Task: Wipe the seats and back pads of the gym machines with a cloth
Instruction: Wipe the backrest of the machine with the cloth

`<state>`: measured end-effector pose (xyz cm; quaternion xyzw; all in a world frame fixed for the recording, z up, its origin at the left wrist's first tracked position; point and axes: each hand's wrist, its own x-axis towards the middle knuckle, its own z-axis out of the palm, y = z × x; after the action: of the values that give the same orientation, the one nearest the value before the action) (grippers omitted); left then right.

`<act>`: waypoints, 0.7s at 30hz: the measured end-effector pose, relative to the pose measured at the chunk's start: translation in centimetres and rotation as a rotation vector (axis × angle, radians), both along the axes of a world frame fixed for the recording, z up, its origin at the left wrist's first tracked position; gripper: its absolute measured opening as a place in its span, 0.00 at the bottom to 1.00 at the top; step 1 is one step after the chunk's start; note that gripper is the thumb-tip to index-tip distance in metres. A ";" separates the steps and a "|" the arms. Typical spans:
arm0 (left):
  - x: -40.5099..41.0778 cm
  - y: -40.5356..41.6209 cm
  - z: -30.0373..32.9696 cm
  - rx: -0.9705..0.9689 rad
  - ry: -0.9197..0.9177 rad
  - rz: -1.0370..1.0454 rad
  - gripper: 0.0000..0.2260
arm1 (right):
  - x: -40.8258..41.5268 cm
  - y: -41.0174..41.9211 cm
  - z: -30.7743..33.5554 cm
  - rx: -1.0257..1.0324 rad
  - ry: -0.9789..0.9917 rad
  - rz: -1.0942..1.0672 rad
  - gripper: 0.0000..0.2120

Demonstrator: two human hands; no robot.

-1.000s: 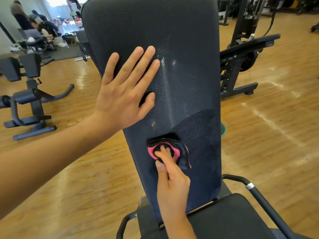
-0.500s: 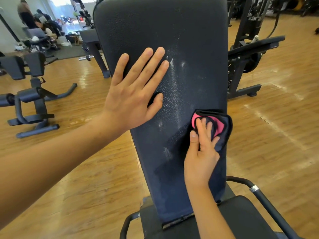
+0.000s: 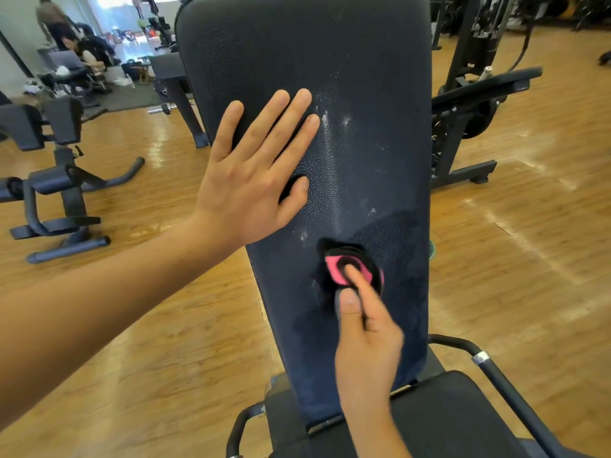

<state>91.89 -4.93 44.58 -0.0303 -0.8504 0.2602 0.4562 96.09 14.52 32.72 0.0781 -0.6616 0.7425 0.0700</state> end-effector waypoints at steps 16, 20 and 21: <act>-0.2 0.0 -0.1 -0.004 0.008 -0.008 0.27 | -5.1 -1.4 1.4 0.121 0.249 -0.089 0.17; -0.2 0.0 -0.2 0.004 0.013 -0.005 0.27 | -0.4 -3.2 -3.3 0.197 0.321 0.057 0.17; -0.2 0.0 -0.2 0.004 0.010 -0.002 0.27 | 0.5 -3.6 -4.1 0.201 0.321 0.074 0.17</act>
<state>91.73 -4.97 44.43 -0.0290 -0.8487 0.2579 0.4608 96.56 10.94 28.61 0.2261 -0.7095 0.6528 0.1391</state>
